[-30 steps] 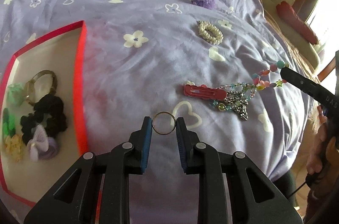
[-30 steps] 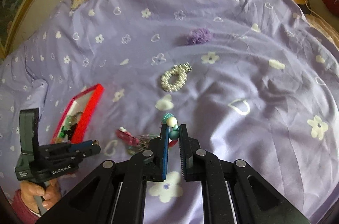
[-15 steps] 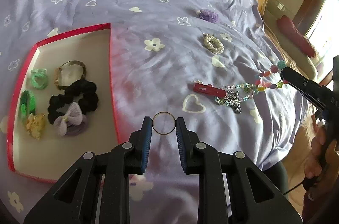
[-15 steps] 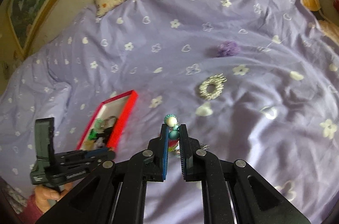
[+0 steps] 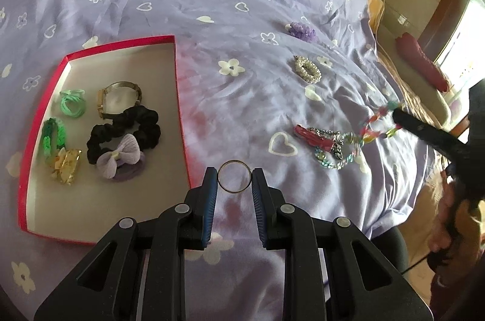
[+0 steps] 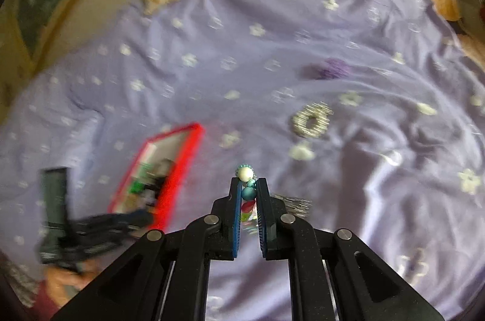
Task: Organize jewelry
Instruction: 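Carry the gold ring toward the red box with the left tool while the right carries the bracelet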
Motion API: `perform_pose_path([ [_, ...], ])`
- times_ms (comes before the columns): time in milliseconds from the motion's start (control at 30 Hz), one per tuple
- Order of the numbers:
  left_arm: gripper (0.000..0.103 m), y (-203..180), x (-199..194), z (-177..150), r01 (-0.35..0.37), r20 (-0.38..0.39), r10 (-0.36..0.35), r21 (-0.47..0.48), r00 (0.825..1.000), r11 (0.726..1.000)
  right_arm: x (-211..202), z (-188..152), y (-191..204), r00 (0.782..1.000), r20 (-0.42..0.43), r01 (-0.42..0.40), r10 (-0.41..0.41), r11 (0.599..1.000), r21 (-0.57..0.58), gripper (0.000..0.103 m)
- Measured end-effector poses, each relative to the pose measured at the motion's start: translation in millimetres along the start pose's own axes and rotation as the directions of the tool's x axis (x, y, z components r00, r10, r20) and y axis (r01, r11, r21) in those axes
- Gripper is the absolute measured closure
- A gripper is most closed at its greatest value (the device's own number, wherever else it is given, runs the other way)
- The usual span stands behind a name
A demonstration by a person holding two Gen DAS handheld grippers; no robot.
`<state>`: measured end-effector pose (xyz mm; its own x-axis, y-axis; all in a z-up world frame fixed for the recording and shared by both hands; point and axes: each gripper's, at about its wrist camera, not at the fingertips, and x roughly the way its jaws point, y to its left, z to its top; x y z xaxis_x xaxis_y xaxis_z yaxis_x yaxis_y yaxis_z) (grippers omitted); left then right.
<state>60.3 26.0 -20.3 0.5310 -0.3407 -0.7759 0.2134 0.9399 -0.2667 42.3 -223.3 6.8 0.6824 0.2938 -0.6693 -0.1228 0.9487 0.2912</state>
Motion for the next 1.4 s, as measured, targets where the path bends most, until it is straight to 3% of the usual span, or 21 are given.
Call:
perform_pose_path([
  [133, 0.082, 0.7, -4.1, -2.1, -0.001, 0.005, 0.001, 0.002, 1.000, 1.000, 9.9, -11.6, -15.2, 0.996, -0.047, 0.077, -0.076, 0.997, 0.024, 0.087],
  [333, 0.082, 1.7, -3.9, -2.7, 0.000, 0.003, 0.000, -0.003, 1.000, 1.000, 10.5, -26.4, -25.2, 0.995, -0.066, 0.078, -0.076, 0.997, 0.028, 0.087],
  [533, 0.082, -1.8, 0.3, -4.3, 0.003, -0.009, -0.003, 0.001, 1.000, 1.000, 22.4, -41.3, -16.9, 0.992, -0.127, 0.018, -0.019, 1.000, -0.004, 0.088],
  [600, 0.082, -3.2, 1.6, -5.3, 0.004, -0.012, -0.004, 0.003, 1.000, 1.000, 25.7, -43.3, -16.9, 0.990, -0.134, 0.041, -0.042, 0.999, -0.007, 0.087],
  [667, 0.082, -4.9, 2.9, -6.0, 0.003, -0.014, -0.003, 0.004, 1.000, 1.000, 31.5, -44.5, -19.7, 0.987, -0.145, 0.074, -0.075, 0.997, -0.016, 0.079],
  [700, 0.082, -5.1, 3.2, -6.1, 0.004, -0.015, -0.004, 0.004, 1.000, 1.000, 34.8, -44.9, -21.8, 0.985, -0.155, 0.076, -0.078, 0.997, -0.014, 0.067],
  [767, 0.082, -5.0, 4.5, -5.6, 0.005, -0.017, -0.005, 0.003, 1.000, 1.000, 42.4, -45.8, -25.3, 0.981, -0.178, 0.079, -0.079, 0.997, -0.009, 0.065],
  [800, 0.082, -5.2, 5.3, -5.5, 0.004, -0.018, -0.004, 0.002, 1.000, 1.000, 44.0, -46.3, -27.0, 0.981, -0.177, 0.077, -0.076, 0.997, -0.002, 0.069],
  [833, 0.082, -5.0, 5.5, -5.3, 0.005, -0.018, -0.005, 0.001, 1.000, 1.000, 44.2, -46.6, -28.3, 0.983, -0.170, 0.074, -0.072, 0.997, 0.004, 0.087],
  [867, 0.082, -5.1, 5.8, -5.4, 0.005, -0.019, -0.005, 0.001, 1.000, 1.000, 42.4, -47.2, -29.1, 0.985, -0.160, 0.073, -0.070, 0.997, 0.007, 0.099],
  [1067, 0.082, -5.3, 7.5, -5.7, 0.010, -0.021, -0.010, 0.001, 1.000, 1.000, 13.1, -32.8, -32.1, 0.996, -0.033, 0.078, -0.077, 0.997, 0.022, 0.100],
  [1267, 0.082, -4.2, 4.0, -5.8, 0.015, -0.010, -0.015, -0.003, 1.000, 1.000, -20.9, -9.7, -30.3, 0.992, 0.099, 0.076, -0.078, 0.997, 0.030, 0.100],
  [1400, 0.082, -0.5, -1.0, -6.0, 0.014, 0.001, -0.014, -0.014, 1.000, 1.000, -26.4, -2.3, -19.5, 0.993, 0.107, 0.037, -0.039, 0.999, 0.014, 0.100],
])
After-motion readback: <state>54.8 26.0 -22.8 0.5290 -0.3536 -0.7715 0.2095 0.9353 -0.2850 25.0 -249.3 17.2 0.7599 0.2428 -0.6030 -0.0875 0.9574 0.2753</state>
